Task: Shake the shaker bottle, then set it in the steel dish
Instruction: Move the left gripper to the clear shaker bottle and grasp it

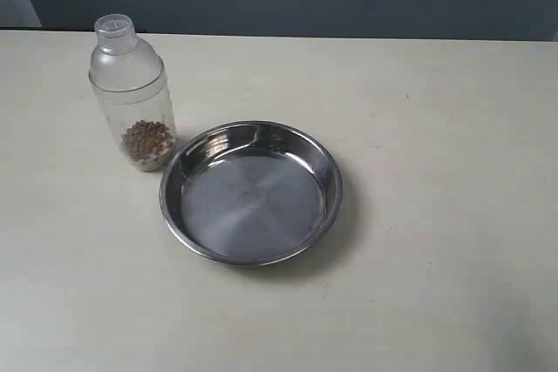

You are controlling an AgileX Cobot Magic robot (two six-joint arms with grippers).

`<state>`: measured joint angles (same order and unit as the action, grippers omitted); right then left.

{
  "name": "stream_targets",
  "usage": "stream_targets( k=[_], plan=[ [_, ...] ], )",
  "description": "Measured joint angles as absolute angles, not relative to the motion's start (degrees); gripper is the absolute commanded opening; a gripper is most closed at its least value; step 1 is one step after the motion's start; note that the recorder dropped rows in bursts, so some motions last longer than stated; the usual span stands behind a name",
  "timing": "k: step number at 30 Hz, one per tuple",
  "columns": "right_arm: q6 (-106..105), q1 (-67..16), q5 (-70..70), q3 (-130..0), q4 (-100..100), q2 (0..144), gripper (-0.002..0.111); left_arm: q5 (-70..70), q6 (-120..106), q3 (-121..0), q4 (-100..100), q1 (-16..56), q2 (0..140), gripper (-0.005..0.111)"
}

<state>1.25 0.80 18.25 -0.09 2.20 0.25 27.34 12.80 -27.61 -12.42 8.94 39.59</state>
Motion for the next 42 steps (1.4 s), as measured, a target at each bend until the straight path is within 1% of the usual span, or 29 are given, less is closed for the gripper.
stream_targets(
  k=[5, 8, 13, 17, 19, 22, 23, 25, 27, 28, 29, 35, 42],
  plan=[
    [1.2, 0.8, 18.2, -0.1, 2.2, 0.2, -0.001, 29.1, 15.4, -28.7, -12.4, 8.9, 52.1, 0.001],
    [1.2, 0.8, 18.2, -0.1, 2.2, 0.2, -0.001, 30.5, 17.8, -28.7, -12.4, 8.9, 56.7, 0.001],
    [1.2, 0.8, 18.2, -0.1, 2.2, 0.2, -0.001, 31.7, 18.6, -28.7, -12.5, 8.9, 58.5, 0.001],
    [1.2, 0.8, 18.2, -0.1, 2.2, 0.2, -0.001, 31.8, 15.0, -28.7, -12.8, 8.9, 58.5, 0.001],
    [1.2, 0.8, 18.2, -0.1, 2.2, 0.2, -0.001, 31.8, 14.1, -28.7, -12.8, 8.9, 58.5, 0.003],
    [1.2, 0.8, 18.2, -0.1, 2.2, 0.2, -0.001, 32.1, 13.5, -28.7, -17.1, 8.9, 58.5, 0.02],
    [1.2, 0.8, 18.2, -0.1, 2.2, 0.2, -0.001, 32.7, 13.4, -28.7, -19.5, 8.9, 58.6, 0.03],
    [1.2, 0.8, 18.2, -0.1, 2.2, 0.2, -0.001, 34.4, 13.3, -28.7, -22.1, 8.9, 59.1, 0.056],
    [1.2, 0.8, 18.2, -0.1, 2.2, 0.2, -0.001, 35.8, 13.3, -28.7, -22.4, 8.9, 59.9, 0.087],
    [1.2, 0.8, 18.2, -0.1, 2.2, 0.2, -0.001, 36.3, 12.8, -28.7, -21.8, 8.9, 60.5, 0.1],
    [1.2, 0.8, 18.2, -0.1, 2.2, 0.2, -0.001, 36.7, 12.4, -28.7, -20.7, 8.9, 61.2, 0.105],
    [1.2, 0.8, 18.2, -0.1, 2.2, 0.2, -0.001, 39.9, 11.9, -28.7, -17.7, 8.9, 67.1, 0.105],
    [1.2, 0.8, 18.2, -0.1, 2.2, 0.2, -0.001, 47.1, 11.6, -28.7, -12.1, 8.5, 76.3, 0.105]
  ],
)
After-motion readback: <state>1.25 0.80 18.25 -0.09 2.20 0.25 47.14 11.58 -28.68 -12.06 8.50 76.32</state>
